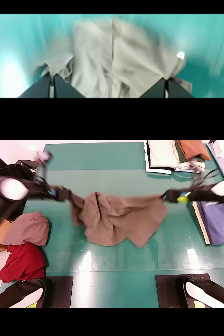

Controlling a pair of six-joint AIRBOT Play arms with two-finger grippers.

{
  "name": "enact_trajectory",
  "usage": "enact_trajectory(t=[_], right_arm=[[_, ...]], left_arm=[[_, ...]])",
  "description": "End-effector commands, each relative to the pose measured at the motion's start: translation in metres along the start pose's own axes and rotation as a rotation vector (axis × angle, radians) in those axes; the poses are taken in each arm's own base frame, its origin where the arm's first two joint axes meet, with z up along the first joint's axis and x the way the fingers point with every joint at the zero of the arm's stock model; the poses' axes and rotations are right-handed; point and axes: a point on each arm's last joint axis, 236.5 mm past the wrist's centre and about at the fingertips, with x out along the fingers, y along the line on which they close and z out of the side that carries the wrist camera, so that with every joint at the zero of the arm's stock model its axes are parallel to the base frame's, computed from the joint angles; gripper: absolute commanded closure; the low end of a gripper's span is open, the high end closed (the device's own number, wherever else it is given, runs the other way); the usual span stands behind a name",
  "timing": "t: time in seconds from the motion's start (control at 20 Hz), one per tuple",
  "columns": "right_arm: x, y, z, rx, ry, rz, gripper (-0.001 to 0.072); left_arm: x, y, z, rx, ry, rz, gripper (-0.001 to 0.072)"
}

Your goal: Fold the shirts.

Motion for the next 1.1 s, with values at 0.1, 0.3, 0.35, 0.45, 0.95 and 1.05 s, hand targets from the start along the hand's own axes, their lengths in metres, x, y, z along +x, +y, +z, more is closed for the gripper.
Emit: enact_trajectory(t=[0.1,0.3,0.35,0.45,0.95,1.05], right_arm=[[-0.191,0.055,0.087,-0.202,-0.423,-0.113,0.0694],[-0.287,0.078,0.1,-0.274,-0.618,-0.254,0.0695],[-0.304,0.083,0.102,-0.289,-0.654,-0.284,0.0695],[-0.329,0.092,0.105,-0.315,-0.693,-0.334,0.0695],[-0.224,0.025,0.123,-0.12,-0.315,-0.203,0.0695],[-0.151,-0.016,0.101,-0.052,-0.111,-0.217,0.0695]], left_arm=[[-0.224,-0.018,0.131,0.094,-0.556,0.044,0.0683],[-0.371,-0.038,0.16,0.114,-0.876,0.012,0.0684],[-0.394,-0.041,0.163,0.123,-0.931,0.009,0.0684],[-0.428,-0.046,0.169,0.127,-1.02,0.0,0.0684],[-0.204,-0.01,0.189,0.166,-0.544,0.123,0.0684],[-0.102,0.004,0.169,0.148,-0.334,0.133,0.0683]])
